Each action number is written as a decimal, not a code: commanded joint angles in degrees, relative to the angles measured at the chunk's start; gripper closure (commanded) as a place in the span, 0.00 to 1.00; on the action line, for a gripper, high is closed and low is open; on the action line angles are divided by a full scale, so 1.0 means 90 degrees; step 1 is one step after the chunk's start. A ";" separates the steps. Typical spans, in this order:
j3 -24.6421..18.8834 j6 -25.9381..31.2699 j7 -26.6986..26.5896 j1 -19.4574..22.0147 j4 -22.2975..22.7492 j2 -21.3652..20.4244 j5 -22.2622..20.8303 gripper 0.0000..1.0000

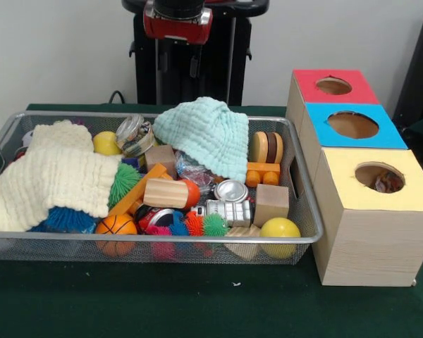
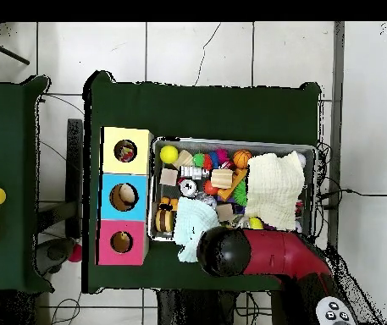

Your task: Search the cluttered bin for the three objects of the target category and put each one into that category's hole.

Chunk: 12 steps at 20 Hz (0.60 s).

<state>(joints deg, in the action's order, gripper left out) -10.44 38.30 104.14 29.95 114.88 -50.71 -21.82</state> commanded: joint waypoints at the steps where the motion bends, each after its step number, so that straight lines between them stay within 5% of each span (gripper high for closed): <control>1: -0.0581 -0.0894 -0.0224 0.0568 0.0592 -0.0252 0.0078 0.00; 12: -0.0113 -0.1291 0.0351 0.0319 0.0309 0.0251 -0.0374 0.00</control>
<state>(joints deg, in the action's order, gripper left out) -11.06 31.54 104.14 32.93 116.39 -51.78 -21.87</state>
